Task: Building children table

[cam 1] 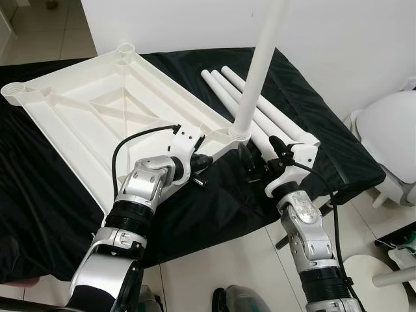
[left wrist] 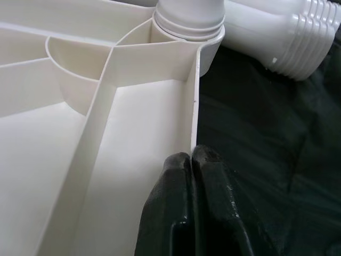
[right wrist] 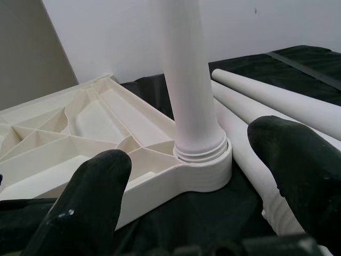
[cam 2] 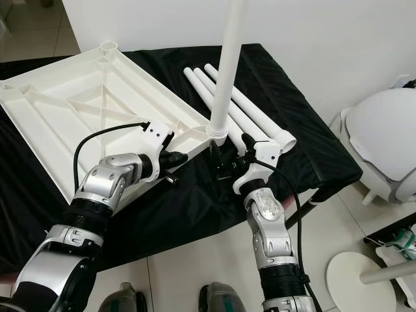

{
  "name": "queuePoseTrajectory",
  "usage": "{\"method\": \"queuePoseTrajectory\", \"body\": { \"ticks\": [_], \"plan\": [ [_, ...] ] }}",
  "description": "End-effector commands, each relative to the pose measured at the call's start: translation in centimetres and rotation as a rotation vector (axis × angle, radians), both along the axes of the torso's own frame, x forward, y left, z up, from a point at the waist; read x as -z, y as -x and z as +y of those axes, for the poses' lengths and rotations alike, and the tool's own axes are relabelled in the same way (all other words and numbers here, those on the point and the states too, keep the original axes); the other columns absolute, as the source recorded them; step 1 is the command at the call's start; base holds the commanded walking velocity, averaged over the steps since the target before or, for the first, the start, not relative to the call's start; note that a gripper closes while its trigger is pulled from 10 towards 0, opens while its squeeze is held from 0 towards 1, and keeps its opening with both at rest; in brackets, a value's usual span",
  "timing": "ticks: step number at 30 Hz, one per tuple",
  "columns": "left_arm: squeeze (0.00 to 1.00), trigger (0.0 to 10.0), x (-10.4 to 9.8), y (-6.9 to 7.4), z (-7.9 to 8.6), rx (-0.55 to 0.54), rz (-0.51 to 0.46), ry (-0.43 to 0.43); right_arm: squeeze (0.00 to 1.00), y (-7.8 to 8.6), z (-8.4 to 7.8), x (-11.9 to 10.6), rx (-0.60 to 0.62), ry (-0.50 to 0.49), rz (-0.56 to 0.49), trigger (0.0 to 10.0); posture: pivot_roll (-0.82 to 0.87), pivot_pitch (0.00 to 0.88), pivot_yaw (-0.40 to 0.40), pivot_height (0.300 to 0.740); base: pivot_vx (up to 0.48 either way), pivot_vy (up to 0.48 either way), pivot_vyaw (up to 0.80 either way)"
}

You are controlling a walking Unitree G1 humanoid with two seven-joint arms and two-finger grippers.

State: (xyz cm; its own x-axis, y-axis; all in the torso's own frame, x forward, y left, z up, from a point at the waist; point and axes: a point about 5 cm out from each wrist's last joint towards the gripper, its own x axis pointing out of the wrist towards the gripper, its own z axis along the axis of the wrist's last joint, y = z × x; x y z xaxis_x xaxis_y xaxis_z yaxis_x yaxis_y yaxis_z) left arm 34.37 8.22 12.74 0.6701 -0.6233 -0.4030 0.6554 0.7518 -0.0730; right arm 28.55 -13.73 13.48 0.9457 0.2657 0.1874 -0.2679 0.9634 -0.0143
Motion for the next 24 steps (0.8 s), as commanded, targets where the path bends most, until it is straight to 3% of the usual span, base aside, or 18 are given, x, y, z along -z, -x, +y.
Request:
{"method": "queuePoseTrajectory", "body": {
  "ticks": [1,11,24],
  "plan": [
    [0.00,0.0,0.0,-1.7,5.6,-0.684,-0.103,-0.191,0.00,-0.1,0.2,0.3,0.002,0.010,0.017,10.0,-0.08,0.000,-0.018,0.740,0.000,0.000,0.00],
    [0.00,0.0,-0.5,-2.6,7.6,-0.868,-0.107,-0.141,0.00,-0.4,0.1,0.0,0.026,0.002,0.004,10.0,-0.09,0.000,-0.015,0.740,0.000,0.000,0.00],
    [0.00,0.0,1.3,-2.1,8.8,-0.832,-0.092,-0.226,0.00,-0.3,-0.2,-0.1,0.047,-0.003,-0.003,10.0,-0.11,0.004,0.006,0.740,0.000,0.000,0.00]
  ]
}}
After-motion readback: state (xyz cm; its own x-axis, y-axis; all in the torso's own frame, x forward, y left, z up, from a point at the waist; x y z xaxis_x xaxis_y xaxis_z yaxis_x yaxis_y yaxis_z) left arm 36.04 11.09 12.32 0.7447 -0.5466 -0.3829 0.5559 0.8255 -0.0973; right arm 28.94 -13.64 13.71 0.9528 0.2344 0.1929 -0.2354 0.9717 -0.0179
